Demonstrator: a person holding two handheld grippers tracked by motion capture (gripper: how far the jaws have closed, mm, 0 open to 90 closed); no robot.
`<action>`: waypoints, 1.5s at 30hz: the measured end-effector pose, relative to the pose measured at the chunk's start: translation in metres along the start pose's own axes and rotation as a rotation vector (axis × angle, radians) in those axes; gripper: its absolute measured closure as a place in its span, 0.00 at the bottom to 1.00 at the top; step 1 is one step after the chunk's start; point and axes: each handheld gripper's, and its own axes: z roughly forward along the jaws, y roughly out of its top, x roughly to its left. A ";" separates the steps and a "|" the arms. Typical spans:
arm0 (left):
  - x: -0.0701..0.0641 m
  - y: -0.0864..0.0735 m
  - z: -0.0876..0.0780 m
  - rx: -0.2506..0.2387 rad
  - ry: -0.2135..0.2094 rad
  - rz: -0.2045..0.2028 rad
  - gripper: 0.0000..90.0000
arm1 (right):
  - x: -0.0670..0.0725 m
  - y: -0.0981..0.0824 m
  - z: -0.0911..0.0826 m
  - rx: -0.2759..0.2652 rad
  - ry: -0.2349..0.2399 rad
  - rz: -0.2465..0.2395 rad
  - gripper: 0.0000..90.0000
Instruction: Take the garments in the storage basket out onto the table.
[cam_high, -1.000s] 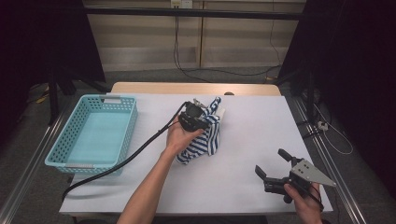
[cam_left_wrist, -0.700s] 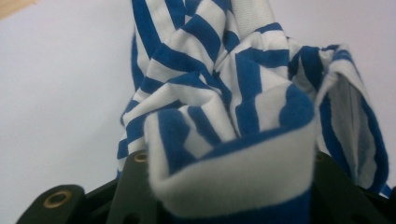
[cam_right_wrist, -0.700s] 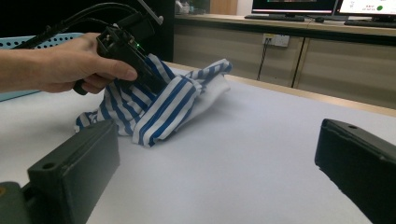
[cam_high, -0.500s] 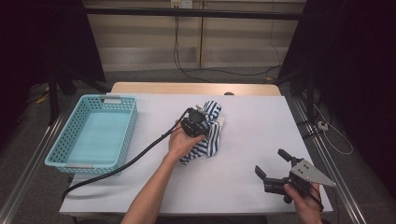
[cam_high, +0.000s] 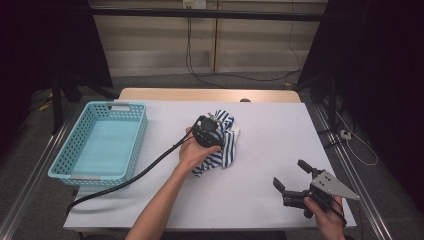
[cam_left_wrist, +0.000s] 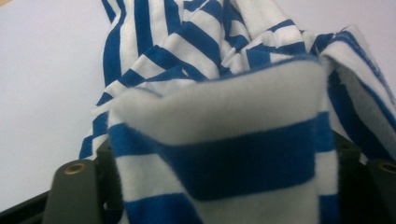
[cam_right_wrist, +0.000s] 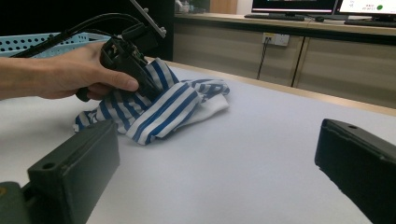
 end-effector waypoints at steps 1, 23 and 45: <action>0.000 0.000 0.000 0.014 0.009 0.007 0.23 | 0.000 0.000 0.000 0.001 0.000 -0.002 0.00; 0.009 -0.015 -0.049 -0.154 0.013 0.006 0.06 | 0.002 0.000 0.001 0.001 0.008 -0.013 0.00; 0.015 -0.051 -0.112 -0.397 0.017 -0.032 0.06 | 0.002 0.002 0.014 0.002 0.002 0.009 0.00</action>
